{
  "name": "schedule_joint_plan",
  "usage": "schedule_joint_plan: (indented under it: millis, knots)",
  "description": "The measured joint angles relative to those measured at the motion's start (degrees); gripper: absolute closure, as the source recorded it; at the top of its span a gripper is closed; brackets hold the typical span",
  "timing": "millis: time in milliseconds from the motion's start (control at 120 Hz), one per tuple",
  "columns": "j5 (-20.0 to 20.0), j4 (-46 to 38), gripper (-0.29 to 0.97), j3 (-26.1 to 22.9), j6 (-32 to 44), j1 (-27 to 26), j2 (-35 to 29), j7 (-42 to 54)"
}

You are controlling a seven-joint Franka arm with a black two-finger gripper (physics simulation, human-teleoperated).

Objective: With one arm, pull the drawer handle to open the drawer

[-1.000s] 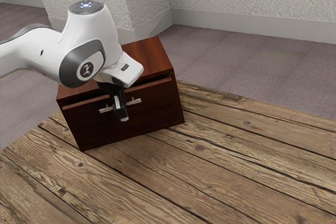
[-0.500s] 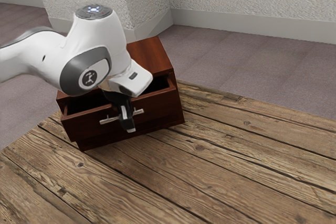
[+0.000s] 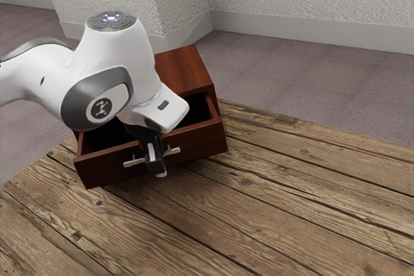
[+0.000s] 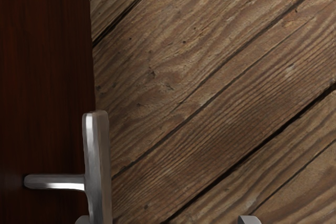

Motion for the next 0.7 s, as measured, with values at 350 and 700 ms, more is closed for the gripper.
schedule_joint_plan:
  millis: [350, 700]
  knots:
    - [1.46, -0.71, 0.18, -4.56, -0.79, 0.60, -1.77, -1.74]
    - [5.25, -0.40, 0.04, -7.57, -1.02, 0.86, -3.19, -2.40]
